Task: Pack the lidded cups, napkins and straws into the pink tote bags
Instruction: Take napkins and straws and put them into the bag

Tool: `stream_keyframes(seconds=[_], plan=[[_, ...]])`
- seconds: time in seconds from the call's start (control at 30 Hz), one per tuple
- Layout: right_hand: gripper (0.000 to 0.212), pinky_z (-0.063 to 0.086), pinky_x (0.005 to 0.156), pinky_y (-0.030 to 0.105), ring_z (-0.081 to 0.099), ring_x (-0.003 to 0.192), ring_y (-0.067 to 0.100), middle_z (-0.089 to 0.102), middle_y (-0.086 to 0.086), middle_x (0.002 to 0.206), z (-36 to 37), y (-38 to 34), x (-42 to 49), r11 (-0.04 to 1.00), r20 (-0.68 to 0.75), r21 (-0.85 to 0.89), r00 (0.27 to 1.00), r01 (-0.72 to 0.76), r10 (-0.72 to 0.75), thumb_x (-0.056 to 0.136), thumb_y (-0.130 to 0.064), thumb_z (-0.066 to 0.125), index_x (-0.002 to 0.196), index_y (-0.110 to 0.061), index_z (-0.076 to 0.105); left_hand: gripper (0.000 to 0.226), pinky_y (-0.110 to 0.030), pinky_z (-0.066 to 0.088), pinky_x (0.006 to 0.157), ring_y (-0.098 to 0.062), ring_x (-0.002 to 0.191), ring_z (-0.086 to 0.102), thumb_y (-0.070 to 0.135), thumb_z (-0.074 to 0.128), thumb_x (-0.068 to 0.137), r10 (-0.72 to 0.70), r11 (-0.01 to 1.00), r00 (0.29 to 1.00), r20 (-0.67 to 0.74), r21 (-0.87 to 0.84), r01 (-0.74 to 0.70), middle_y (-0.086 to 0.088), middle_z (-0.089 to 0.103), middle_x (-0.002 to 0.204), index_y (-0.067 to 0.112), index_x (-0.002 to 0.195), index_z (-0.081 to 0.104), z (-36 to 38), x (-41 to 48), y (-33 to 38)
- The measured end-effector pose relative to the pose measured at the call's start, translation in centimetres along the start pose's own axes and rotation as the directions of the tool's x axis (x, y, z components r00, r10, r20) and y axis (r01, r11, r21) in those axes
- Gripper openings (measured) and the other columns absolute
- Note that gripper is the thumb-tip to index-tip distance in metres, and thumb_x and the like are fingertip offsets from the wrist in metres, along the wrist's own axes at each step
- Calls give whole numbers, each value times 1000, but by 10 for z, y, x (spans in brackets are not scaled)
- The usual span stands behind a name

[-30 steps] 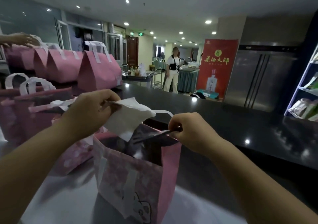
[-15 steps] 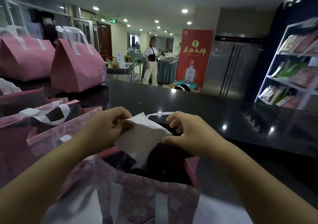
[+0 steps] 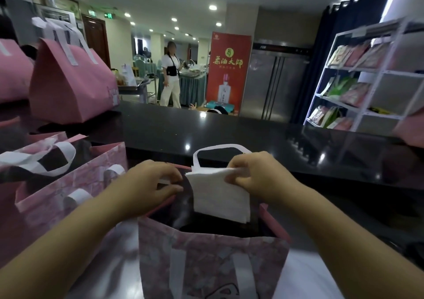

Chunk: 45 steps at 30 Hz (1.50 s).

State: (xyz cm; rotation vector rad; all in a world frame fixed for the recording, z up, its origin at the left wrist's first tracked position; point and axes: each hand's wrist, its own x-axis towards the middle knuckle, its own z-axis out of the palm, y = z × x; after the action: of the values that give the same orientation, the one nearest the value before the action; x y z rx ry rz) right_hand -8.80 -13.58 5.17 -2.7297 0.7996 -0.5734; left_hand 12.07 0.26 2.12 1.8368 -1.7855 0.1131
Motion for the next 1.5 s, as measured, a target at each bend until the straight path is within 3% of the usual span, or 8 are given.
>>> stream_keyframes(seconds=[0.17, 0.33, 0.5, 0.63, 0.87, 1.03, 1.3, 1.5], plan=[[23, 38, 67, 29, 55, 96, 17, 60, -9, 100, 17, -9, 4, 910, 26, -411, 999, 53, -46, 87, -47, 57, 99, -27, 60, 13, -17, 48, 77, -2, 85, 61, 26, 68, 80, -25, 996, 1000, -14, -91, 24, 9, 66, 93, 24, 93, 69, 2, -3, -9], [30, 49, 69, 32, 58, 82, 12, 64, -13, 87, 6, -15, -25, 976, -86, -215, 996, -23, 5, 80, -57, 60, 93, -31, 64, 22, -30, 53, 78, -3, 86, 61, 33, 70, 76, -23, 982, 998, -66, -186, 10, 10, 62, 93, 25, 96, 66, 1, -11, -7], [44, 53, 67, 30, 55, 73, 1, 59, -16, 81, 0, -7, -73, 984, -170, -103, 977, -145, 126, 72, -68, 54, 93, -31, 63, 73, -14, 44, 77, 5, 96, 53, 69, 59, 56, -74, 963, 997, 12, -259, 75, 15, 54, 108, 28, 116, 53, 3, -30, -9], [74, 52, 75, 25, 54, 86, 1, 53, -19, 96, 1, -1, -101, 954, -21, -38, 955, -297, 297, 51, -88, 42, 104, -38, 55, 90, -17, 44, 80, 2, 100, 51, 84, 56, 48, -98, 960, 975, 201, -239, 145, 17, 48, 116, 36, 123, 42, 2, -39, -8], [48, 47, 66, 12, 57, 88, -7, 59, -29, 96, -1, -3, -103, 907, 299, 169, 897, -386, 326, 49, -76, 67, 91, -57, 52, 111, -24, 43, 96, 2, 108, 51, 79, 72, 29, -88, 942, 899, 429, -258, 215, 26, 49, 122, 41, 128, 41, -6, -35, -6], [40, 55, 75, 22, 59, 93, 4, 59, -18, 105, 3, 2, -96, 914, 273, 115, 897, -390, 348, 74, -33, 74, 110, -40, 57, 61, -13, 47, 75, 7, 90, 57, 40, 81, 59, -61, 959, 918, 392, -231, 162, 27, 56, 101, 44, 112, 51, -2, -31, -2], [26, 55, 75, 30, 59, 88, 8, 63, -12, 101, 19, -12, -84, 945, 91, -114, 944, -305, 316, 85, -21, 63, 110, -29, 65, 30, -11, 42, 71, -1, 88, 54, 16, 57, 80, 9, 1000, 977, 212, -24, -4, 17, 58, 96, 31, 106, 62, 14, -25, 14], [35, 24, 80, 28, 18, 91, 17, 21, -3, 97, 29, -12, -85, 843, -58, -520, 991, -136, 124, 86, -21, 61, 119, -34, 57, 26, -34, 36, 66, -20, 79, 28, 14, 80, 62, 152, 948, 986, -73, 292, -125, -1, 40, 87, 25, 83, 71, 28, -38, 18]])
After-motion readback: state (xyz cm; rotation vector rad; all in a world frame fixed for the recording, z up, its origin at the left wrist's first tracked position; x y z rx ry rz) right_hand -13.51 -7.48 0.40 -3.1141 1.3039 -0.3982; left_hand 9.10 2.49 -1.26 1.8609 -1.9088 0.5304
